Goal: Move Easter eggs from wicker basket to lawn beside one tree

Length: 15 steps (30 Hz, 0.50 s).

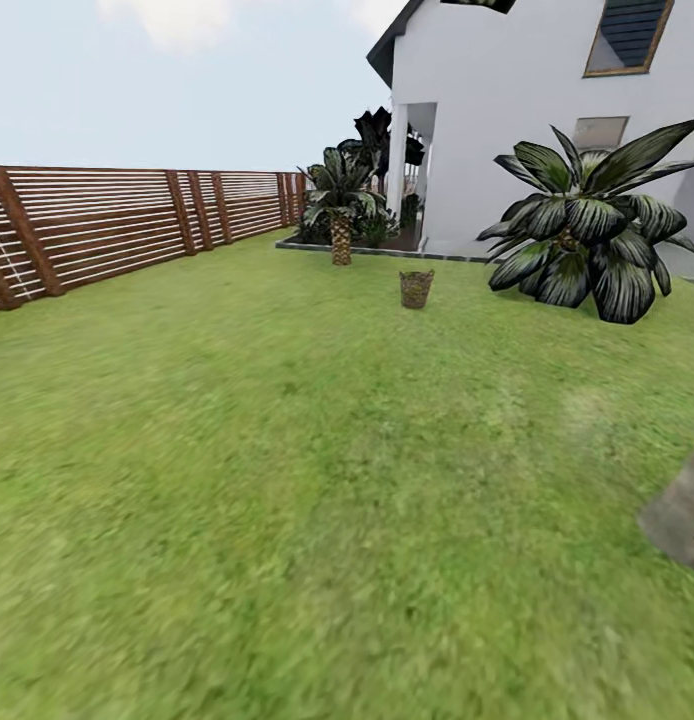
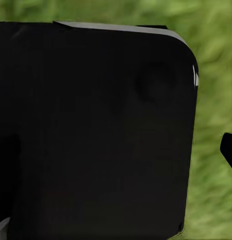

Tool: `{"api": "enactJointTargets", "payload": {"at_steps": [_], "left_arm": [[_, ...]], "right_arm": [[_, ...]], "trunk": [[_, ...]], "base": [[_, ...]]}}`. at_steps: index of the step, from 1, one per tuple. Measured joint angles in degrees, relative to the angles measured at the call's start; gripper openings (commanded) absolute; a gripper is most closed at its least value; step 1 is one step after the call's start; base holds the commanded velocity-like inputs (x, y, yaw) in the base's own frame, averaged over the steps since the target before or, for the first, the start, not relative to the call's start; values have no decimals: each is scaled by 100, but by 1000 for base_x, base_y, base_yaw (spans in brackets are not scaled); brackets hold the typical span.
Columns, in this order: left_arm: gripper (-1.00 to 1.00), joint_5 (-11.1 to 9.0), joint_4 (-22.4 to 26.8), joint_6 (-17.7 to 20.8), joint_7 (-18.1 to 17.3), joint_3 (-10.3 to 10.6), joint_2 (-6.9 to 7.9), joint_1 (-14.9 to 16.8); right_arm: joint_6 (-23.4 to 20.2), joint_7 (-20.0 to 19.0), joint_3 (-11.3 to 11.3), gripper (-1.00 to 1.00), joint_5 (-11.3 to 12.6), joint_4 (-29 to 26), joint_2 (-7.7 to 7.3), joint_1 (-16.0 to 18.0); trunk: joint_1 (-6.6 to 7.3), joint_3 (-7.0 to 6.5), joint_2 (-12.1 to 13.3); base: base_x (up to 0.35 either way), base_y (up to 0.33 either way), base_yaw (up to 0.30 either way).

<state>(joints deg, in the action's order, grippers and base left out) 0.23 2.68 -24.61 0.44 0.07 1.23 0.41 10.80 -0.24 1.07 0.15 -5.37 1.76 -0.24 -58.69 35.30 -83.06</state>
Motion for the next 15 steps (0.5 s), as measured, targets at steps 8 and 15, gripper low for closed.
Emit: {"api": "enactJointTargets", "payload": {"at_steps": [8, 15], "left_arm": [[100, 0, 0, 0, 0, -1, 0, -1], [100, 0, 0, 0, 3, 1, 0, -1]], "right_arm": [[1, 0, -1, 100, 0, 0, 0, 0], [1, 0, -1, 100, 0, 0, 2, 0]], "trunk": [[0, 0, 0], [0, 0, 0]], "base": [[324, 118, -179], [324, 118, -172]]}}
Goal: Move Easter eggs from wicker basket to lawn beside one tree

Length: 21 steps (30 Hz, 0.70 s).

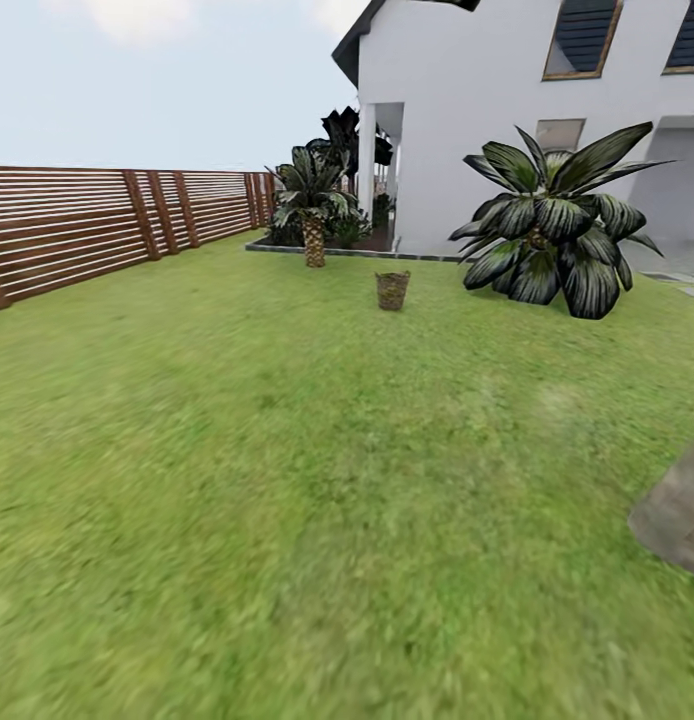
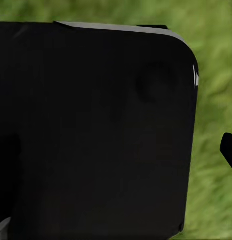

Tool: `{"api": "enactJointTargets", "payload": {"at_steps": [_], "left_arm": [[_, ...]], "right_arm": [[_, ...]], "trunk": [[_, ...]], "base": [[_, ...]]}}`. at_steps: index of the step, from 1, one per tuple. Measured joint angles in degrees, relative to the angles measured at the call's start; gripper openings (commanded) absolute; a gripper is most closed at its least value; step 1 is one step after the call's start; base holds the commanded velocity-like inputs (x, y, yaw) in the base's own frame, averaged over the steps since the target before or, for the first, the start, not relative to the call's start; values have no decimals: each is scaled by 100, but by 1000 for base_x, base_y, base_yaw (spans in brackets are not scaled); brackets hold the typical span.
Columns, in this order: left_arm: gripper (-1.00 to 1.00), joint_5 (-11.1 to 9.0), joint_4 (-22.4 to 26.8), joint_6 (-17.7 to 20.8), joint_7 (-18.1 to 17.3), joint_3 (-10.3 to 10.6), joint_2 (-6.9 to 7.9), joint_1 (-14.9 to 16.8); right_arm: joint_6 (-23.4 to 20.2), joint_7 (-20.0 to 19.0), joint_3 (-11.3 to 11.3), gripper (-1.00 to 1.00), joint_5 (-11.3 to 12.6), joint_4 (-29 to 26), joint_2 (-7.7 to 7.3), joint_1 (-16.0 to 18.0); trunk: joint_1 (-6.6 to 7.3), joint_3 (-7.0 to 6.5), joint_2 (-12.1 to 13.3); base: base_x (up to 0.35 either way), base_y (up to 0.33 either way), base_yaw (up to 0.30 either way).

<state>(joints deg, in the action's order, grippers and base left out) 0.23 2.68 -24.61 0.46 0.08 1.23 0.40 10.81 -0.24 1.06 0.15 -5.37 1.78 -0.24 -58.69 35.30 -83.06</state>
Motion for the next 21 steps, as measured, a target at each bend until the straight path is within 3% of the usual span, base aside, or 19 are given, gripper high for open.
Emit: {"api": "enactJointTargets", "payload": {"at_steps": [11, 21], "left_arm": [[100, 0, 0, 0, -2, 1, 0, 0], [100, 0, 0, 0, -4, 6, 0, -1]], "right_arm": [[-3, 0, 11, 100, -4, -4, 19, 0], [-32, 0, 11, 100, -1, 0, 269, 0]], "trunk": [[0, 0, 0], [0, 0, 0]], "base": [[324, 118, -16], [324, 118, 0]]}}
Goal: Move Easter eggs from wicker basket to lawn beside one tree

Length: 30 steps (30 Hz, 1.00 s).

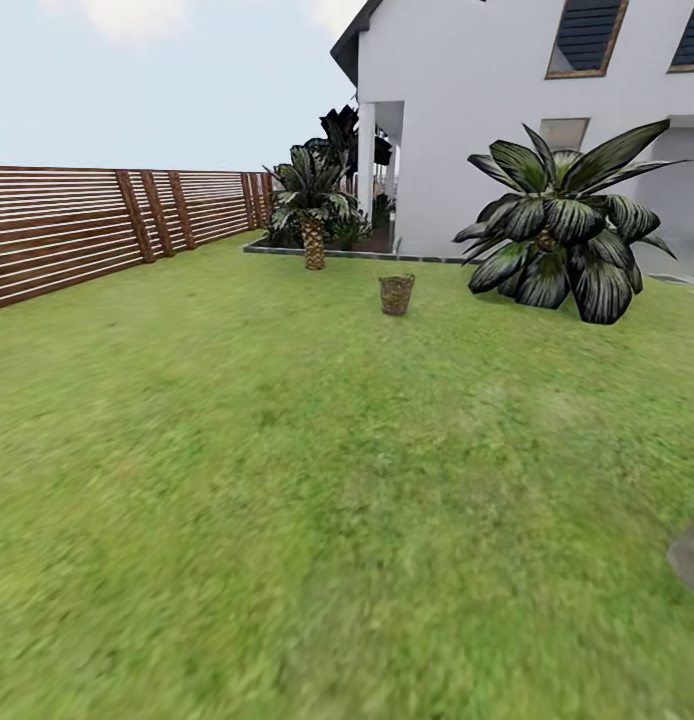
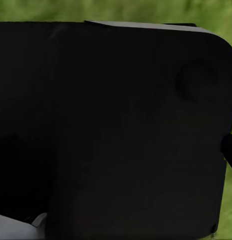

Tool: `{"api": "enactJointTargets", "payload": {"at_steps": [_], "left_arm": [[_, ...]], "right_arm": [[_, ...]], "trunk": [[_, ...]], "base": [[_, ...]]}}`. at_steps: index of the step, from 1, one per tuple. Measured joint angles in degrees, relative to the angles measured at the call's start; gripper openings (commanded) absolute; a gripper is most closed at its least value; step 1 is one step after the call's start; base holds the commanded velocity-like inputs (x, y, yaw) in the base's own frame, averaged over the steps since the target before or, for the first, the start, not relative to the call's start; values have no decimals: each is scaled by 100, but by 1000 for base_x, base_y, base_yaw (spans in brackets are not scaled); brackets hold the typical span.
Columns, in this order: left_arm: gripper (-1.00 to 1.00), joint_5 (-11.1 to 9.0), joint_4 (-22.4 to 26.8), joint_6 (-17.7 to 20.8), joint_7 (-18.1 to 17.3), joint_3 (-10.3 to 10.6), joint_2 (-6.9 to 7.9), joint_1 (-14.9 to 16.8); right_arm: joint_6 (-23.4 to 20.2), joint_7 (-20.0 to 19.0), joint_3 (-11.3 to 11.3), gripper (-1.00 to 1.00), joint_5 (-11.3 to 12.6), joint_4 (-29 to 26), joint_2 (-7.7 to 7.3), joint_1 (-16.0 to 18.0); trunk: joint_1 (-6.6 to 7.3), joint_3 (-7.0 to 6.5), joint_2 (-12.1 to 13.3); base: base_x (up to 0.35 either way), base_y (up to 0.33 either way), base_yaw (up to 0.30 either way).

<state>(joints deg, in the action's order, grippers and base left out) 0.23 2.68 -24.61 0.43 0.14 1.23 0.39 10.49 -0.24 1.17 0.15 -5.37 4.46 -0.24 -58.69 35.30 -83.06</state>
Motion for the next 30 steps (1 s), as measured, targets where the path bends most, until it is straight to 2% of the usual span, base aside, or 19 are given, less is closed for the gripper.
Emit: {"api": "enactJointTargets", "payload": {"at_steps": [11, 25, 30], "left_arm": [[100, 0, 0, 0, 4, 1, 0, 2], [100, 0, -1, 0, 3, -4, 0, 2], [100, 0, 0, 0, 2, -2, 0, 1]], "right_arm": [[16, 0, -52, 100, 2, 0, 27, 0], [24, 0, -60, 100, 9, 4, 10, 0], [30, 0, -59, 100, 9, 1, 12, 0]], "trunk": [[0, 0, 0], [0, 15, 0], [0, 21, 0]], "base": [[324, 118, -7], [324, 118, -236], [324, 118, -96]]}}
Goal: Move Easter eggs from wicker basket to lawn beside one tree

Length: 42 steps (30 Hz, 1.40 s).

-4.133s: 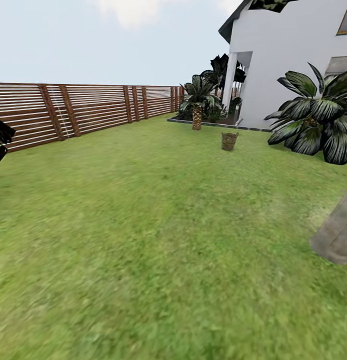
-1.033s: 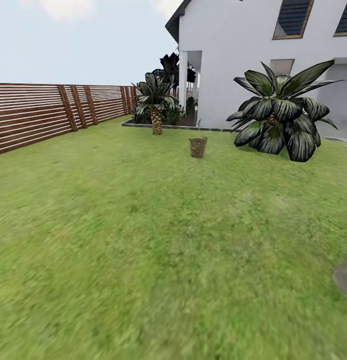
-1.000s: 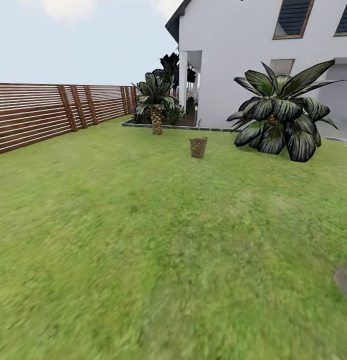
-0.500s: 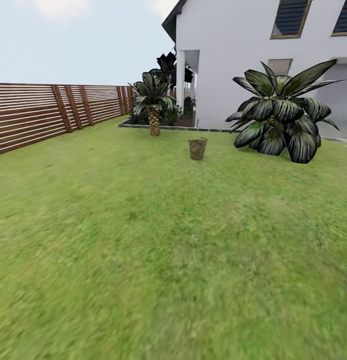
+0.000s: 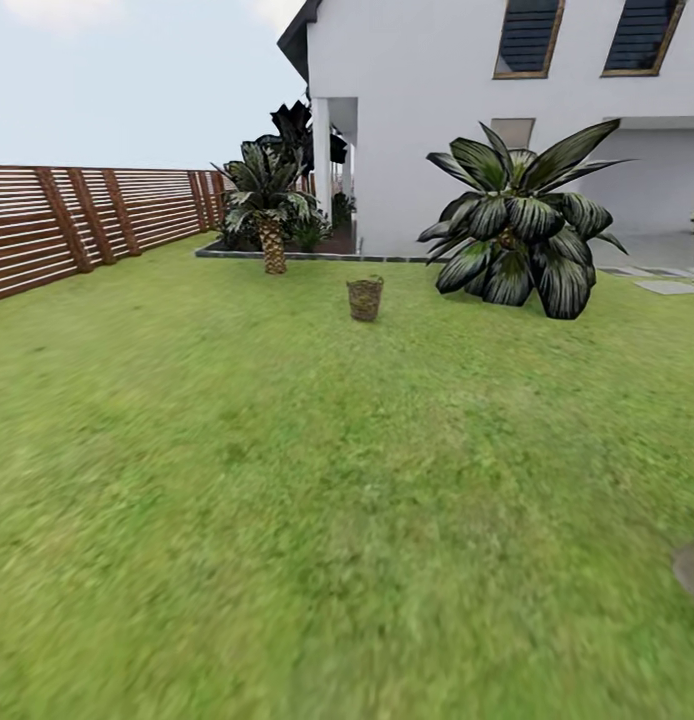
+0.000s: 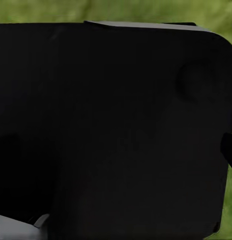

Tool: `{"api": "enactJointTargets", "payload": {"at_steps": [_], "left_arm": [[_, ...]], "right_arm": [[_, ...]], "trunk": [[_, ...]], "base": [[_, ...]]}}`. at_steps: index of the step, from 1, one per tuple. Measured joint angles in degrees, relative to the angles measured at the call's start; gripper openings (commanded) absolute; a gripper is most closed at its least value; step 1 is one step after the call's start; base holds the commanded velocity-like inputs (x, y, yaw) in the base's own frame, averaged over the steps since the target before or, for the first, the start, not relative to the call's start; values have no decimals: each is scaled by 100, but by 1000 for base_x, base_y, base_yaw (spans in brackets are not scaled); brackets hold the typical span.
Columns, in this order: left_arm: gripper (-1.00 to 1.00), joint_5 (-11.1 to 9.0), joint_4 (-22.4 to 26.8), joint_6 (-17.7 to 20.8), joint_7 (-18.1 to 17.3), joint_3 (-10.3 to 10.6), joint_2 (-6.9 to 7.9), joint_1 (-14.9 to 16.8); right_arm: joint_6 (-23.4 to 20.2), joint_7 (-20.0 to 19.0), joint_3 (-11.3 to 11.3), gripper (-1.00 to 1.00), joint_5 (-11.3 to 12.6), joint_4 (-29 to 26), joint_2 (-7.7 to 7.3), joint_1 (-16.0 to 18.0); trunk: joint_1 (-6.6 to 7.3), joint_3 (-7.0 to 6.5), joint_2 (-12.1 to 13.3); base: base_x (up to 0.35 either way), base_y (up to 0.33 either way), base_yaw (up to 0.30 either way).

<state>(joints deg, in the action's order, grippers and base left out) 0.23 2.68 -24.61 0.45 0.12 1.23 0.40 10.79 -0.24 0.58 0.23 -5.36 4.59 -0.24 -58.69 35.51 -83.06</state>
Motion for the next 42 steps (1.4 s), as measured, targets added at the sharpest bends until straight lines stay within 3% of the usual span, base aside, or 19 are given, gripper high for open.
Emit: {"api": "enactJointTargets", "payload": {"at_steps": [24, 42], "left_arm": [[100, 0, 0, 0, 1, 3, 0, 0], [100, 0, 0, 0, -2, 3, 0, 1]], "right_arm": [[1, 0, 7, 100, 0, 1, 15, 0], [1, 0, 7, 100, -5, 0, 16, 0]], "trunk": [[0, 1, 0], [0, 1, 0]], "base": [[324, 118, -6], [324, 118, -87]]}}
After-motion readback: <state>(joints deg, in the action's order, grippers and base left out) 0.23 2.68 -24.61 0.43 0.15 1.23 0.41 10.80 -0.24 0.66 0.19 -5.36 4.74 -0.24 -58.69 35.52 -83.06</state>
